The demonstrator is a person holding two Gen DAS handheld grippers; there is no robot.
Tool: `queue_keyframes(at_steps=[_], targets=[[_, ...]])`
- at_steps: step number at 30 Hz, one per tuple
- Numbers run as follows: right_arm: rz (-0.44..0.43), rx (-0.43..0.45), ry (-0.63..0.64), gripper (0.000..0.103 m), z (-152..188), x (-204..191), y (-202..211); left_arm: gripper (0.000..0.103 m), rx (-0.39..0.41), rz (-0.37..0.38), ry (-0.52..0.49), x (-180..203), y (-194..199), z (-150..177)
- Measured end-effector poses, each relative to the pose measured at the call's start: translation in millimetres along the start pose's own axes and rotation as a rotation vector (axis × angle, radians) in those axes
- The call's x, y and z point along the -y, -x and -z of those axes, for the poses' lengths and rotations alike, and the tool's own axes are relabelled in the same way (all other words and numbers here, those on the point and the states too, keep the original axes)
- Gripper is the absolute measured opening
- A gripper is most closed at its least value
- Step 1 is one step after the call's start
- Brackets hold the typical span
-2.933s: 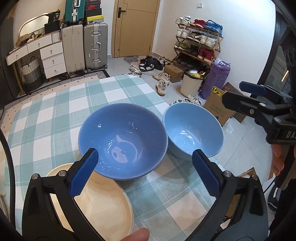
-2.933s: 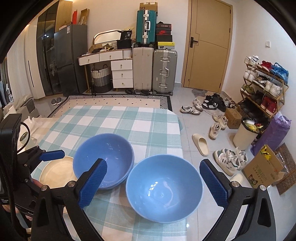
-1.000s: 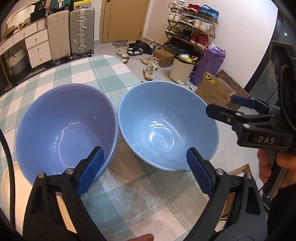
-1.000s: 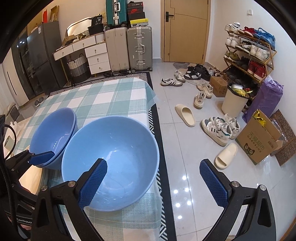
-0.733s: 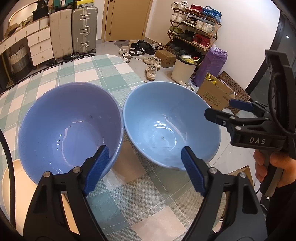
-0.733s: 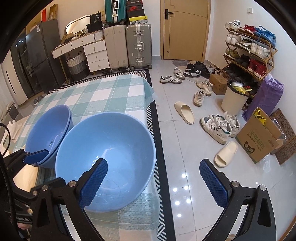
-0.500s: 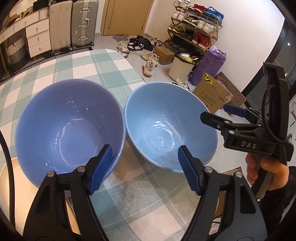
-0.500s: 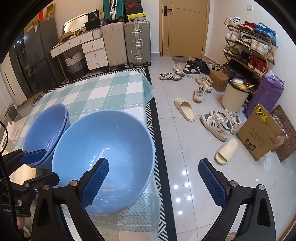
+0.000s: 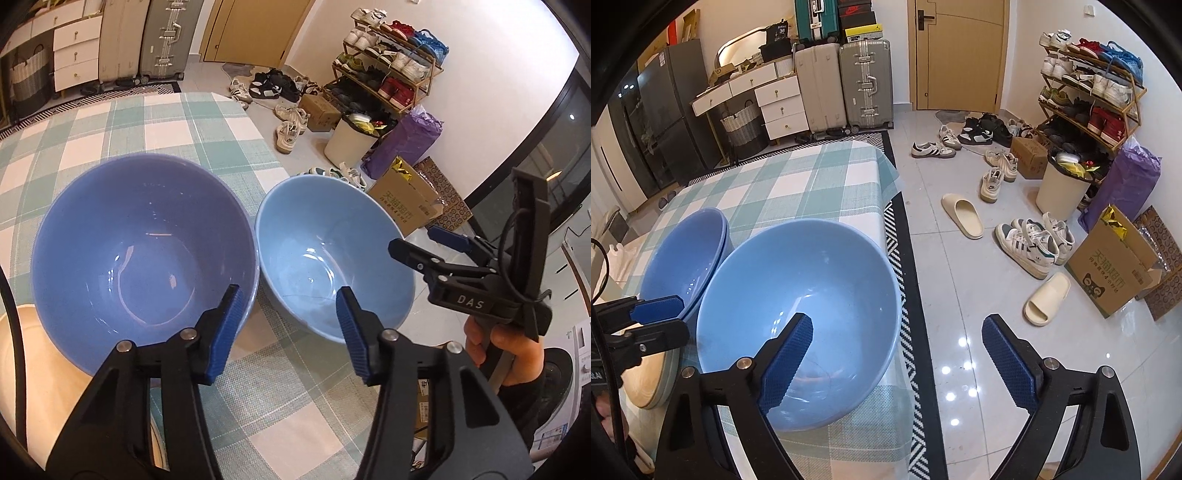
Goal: Organize plates and bowls
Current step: 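Move both grippers back and toward the rim of the light blue bowl, then close both grippers on the light blue bowl rim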
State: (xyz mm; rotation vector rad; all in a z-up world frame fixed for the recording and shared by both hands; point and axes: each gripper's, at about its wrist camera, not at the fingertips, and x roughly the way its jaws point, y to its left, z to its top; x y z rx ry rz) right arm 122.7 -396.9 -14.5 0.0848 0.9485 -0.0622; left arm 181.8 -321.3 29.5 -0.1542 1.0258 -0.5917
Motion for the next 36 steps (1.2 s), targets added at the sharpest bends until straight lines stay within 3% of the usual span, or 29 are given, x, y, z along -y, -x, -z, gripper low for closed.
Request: queue_keyframes(at_steps=[10,13,20,23,25,30,36], targets=[[-0.006,-0.003,0.0,0.095,1.2,-3.1,-3.0,0.041,-0.033,0.04,-0.018,16.7,2.0,4.2],[-0.017,-0.015,-0.001,0.083,1.6,-3.9,-6.1,0.041,-0.041,0.027,-0.022,18.5,-3.4,5.1],[-0.028,-0.029,-0.01,0.072,4.7,-1.3,-15.8,0.041,-0.057,-0.015,-0.05,24.5,-19.7,9.1],[-0.038,-0.038,-0.007,0.056,6.7,-0.8,-20.3,0.041,-0.056,-0.034,-0.065,27.3,-23.4,11.4],[-0.033,-0.037,0.001,0.051,7.8,-2.5,-22.3,0.04,-0.055,-0.045,-0.076,29.3,-25.6,12.6],[-0.021,-0.024,0.012,0.03,9.9,-3.4,-23.4,0.029,-0.056,-0.072,-0.092,28.9,-30.4,13.4],[-0.019,-0.012,0.032,0.019,11.5,-7.1,-22.8,0.027,-0.05,-0.081,-0.107,27.0,-34.1,13.6]])
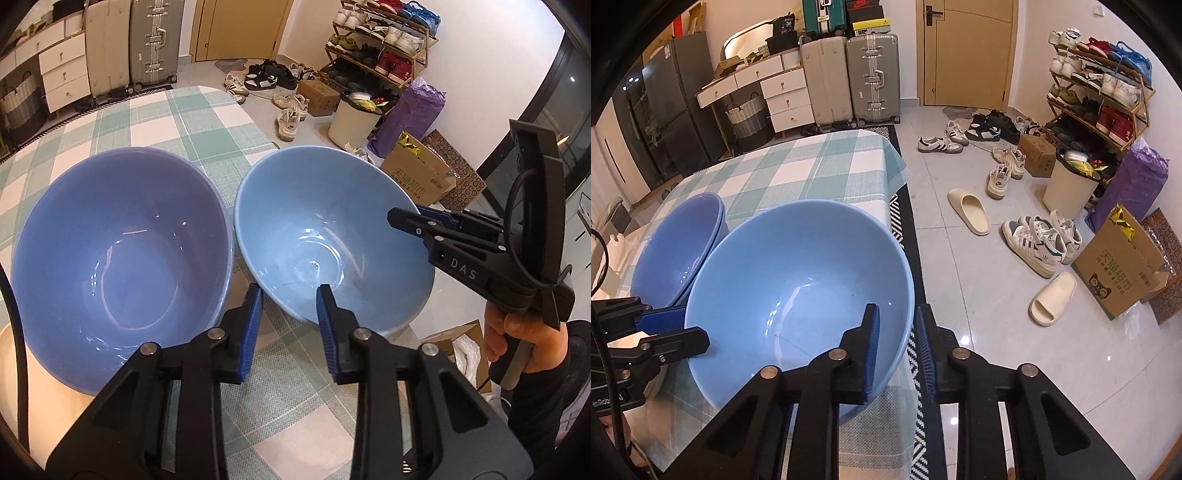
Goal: Organize plates and bowls
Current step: 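Close both grippers on the light blue bowl rim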
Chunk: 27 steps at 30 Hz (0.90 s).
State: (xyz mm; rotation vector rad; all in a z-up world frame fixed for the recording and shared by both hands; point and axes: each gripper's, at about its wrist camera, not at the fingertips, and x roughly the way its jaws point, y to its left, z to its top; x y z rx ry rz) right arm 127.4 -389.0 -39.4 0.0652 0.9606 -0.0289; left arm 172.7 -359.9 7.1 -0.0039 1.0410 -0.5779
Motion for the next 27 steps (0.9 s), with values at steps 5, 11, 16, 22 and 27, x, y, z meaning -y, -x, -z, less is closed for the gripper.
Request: queue_keyframes(at_steps=[5,11,16,22,27], targets=[[0.008,0.006,0.004,0.019,0.1,-1.5,0.6,0.026,0.003,-0.008,-0.02,0.5,-0.4,0.4],[0.024,0.01,0.012,0.019,0.4,-2.5,5.7,0.026,0.013,0.001,-0.029,1.5,1.6,1.9],[0.029,0.024,0.014,0.019,0.1,-4.1,15.2,0.026,0.034,-0.001,-0.039,0.7,8.2,0.9],[0.033,0.041,0.018,0.019,-0.3,-10.0,27.4,0.026,0.072,-0.002,-0.052,3.5,25.6,0.4],[0.035,0.059,0.024,0.019,-2.7,-15.3,40.1,0.026,0.101,-0.004,-0.057,5.0,43.2,-1.3]])
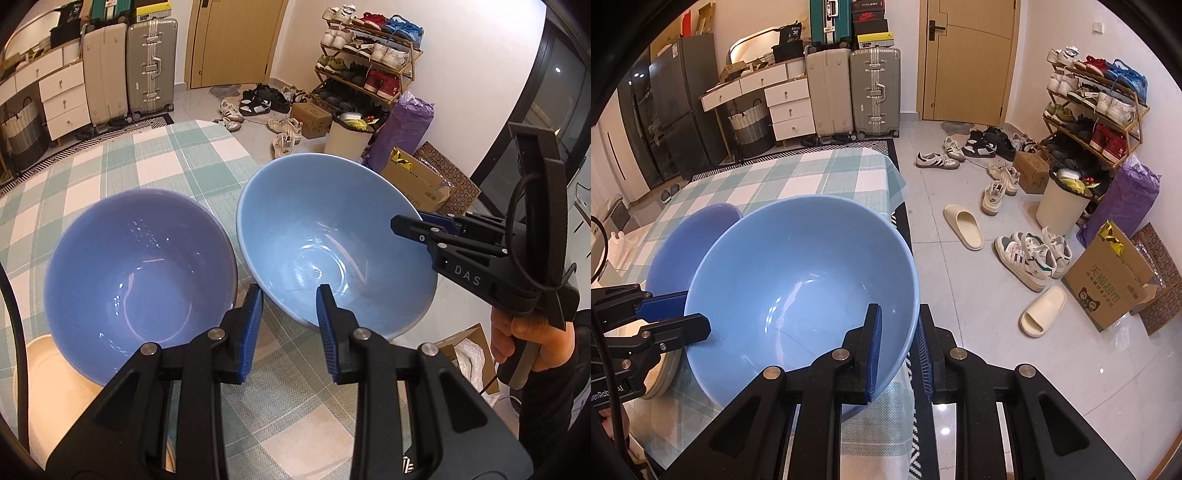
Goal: Organize plates and bowls
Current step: 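Lift the light blue bowl with both grippers and carry it over the dark blue bowl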
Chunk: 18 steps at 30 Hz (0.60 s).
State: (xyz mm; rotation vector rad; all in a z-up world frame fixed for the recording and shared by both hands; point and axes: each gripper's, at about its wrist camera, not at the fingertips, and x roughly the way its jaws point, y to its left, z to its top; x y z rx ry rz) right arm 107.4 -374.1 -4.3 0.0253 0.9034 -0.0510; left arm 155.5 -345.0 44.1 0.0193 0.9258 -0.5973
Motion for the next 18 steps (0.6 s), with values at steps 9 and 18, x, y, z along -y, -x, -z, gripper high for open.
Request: queue_keyframes(at_steps=[9,18], targets=[[-0.004,0.036,0.022,0.019,-10.6,-15.6,27.0,0.026,0.057,-0.011,0.006,-5.0,39.2,-3.5],[-0.012,0.077,0.052,0.019,-23.9,-41.7,53.9,0.026,0.109,-0.021,0.023,-13.9,82.3,-5.2]])
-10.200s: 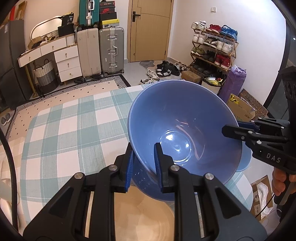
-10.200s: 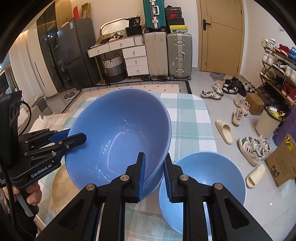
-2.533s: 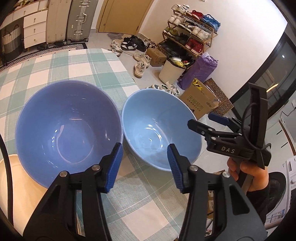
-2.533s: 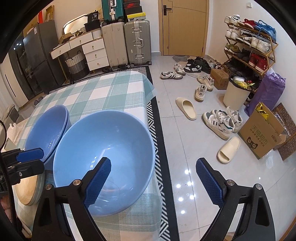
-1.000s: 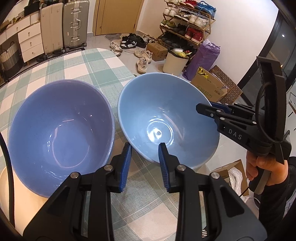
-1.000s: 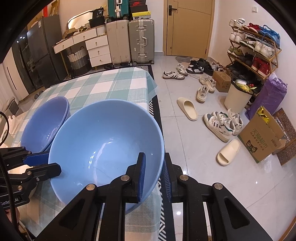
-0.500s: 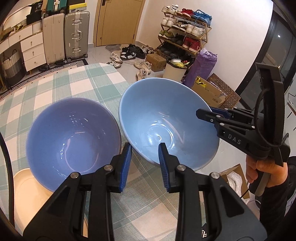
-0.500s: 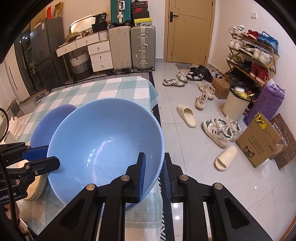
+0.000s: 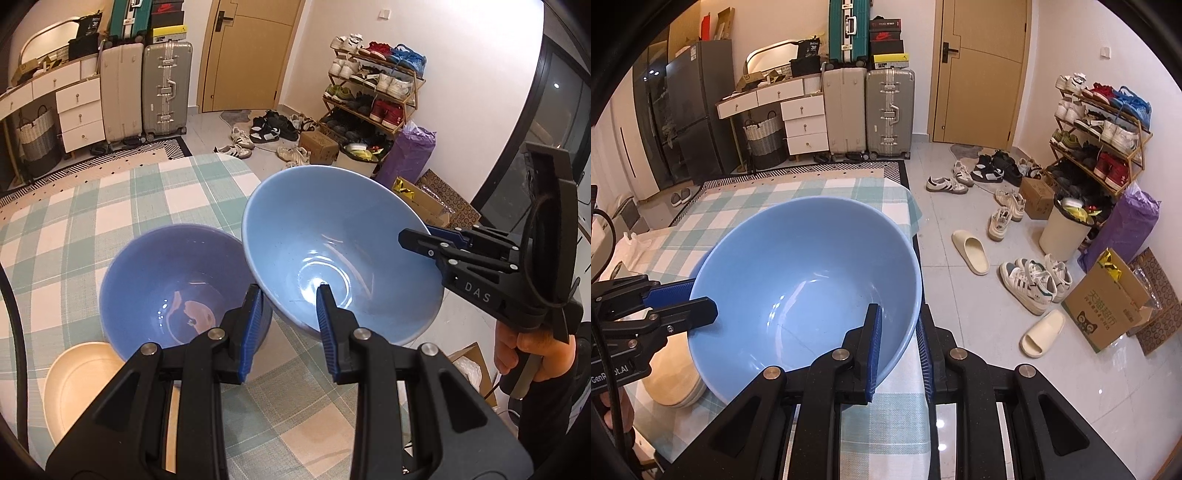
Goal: Organize plates and bowls
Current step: 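Lift the light blue bowl with both grippers and carry it over the dark blue bowl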
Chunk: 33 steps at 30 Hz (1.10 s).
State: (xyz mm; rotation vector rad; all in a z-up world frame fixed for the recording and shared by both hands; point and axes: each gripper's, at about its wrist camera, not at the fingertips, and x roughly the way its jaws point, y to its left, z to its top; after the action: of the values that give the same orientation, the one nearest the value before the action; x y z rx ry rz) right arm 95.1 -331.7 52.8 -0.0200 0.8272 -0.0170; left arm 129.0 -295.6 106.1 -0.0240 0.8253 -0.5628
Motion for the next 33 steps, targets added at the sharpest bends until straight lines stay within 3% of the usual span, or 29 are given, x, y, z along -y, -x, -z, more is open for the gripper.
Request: queue_keyframes(at_steps=[17,33], targets=[[-0.023,0.054,0.045,0.02,-26.3,-46.2,29.0,0.026,0.079,-0.041,0.03,-23.5,67.8,-1.2],[-0.056,0.055,0.091,0.02,-38.9,-92.5,25.0,0.026,0.119,-0.078,0.082,-57.8,111.9,10.9]])
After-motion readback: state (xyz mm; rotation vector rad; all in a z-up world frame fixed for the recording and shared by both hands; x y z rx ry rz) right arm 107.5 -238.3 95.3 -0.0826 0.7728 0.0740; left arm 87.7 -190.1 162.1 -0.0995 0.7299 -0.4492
